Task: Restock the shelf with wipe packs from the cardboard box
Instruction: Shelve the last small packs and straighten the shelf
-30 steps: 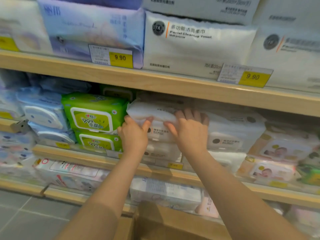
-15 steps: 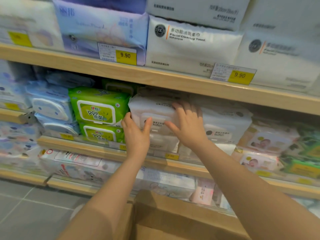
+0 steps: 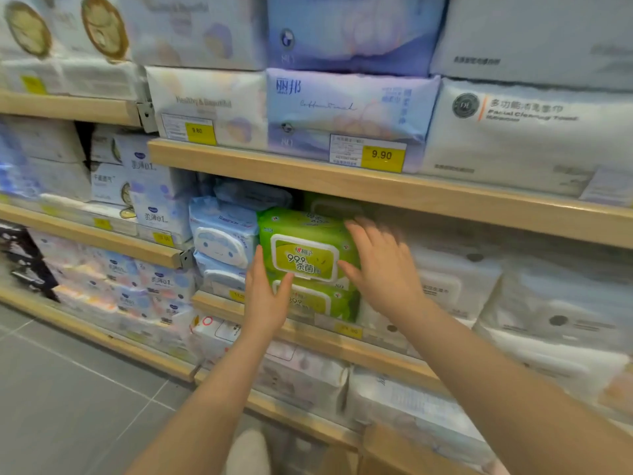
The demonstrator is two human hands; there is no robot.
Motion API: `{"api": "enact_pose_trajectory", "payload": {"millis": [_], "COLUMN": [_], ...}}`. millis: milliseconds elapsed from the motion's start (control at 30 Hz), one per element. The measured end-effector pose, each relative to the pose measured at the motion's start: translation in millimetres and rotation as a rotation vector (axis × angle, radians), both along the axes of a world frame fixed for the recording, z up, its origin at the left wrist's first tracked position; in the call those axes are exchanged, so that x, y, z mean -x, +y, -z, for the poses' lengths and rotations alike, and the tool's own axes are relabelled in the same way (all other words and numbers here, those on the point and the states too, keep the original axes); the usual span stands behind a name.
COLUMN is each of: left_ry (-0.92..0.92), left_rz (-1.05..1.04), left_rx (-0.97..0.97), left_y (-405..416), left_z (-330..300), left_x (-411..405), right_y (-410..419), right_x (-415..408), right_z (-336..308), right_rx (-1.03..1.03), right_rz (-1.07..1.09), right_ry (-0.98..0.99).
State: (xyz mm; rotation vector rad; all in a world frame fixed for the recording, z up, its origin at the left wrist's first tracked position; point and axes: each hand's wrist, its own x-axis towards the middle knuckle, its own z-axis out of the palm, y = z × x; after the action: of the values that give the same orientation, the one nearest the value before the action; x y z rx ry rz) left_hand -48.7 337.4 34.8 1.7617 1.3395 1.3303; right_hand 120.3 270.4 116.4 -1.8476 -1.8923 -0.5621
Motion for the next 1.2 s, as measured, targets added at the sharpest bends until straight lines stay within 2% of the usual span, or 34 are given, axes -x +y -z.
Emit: {"api": "enact_pose_trajectory", "payload": {"millis": [167,300,667,733,800,967,1133,1200], "left_ry": [-0.027,-0.038,-0.028,0.046,0.172,0.498,0.794,0.809], "left_rz": [-0.007,-0.027,-0.168,-0.224,-0.247,-0.048,0.115,0.096], "left_rx": [-0.011,0.001,0.088,0.007,-0.168,-0.538,-0.704,-0.696], "left_y": [18,30,34,25,11,-13,-19,-21], "left_z": [9,9,5,3,-4,-33,-37,-35], "left_x": [-12,-23,-26,-28,-34,-69,-115,-131], "right_y": [30,34,42,39,29,-27,-51,-47], "right_x": [3,2,-3,-4,-10,-61,-99,-101], "right_z": [8,18,26,24,23,27,31,33], "right_rx": [0.096,-0.008,-0.102,-0.054,-0.026,-0.094,-0.11,-0.137], "right_rz": [0.103,0.129,0.129,0.105,0.072,0.243,0.368,0.383], "right_ry": [0.032,0.035,-0.035,-0.063,-0.086,-0.108,-0.129,-0.121]}}
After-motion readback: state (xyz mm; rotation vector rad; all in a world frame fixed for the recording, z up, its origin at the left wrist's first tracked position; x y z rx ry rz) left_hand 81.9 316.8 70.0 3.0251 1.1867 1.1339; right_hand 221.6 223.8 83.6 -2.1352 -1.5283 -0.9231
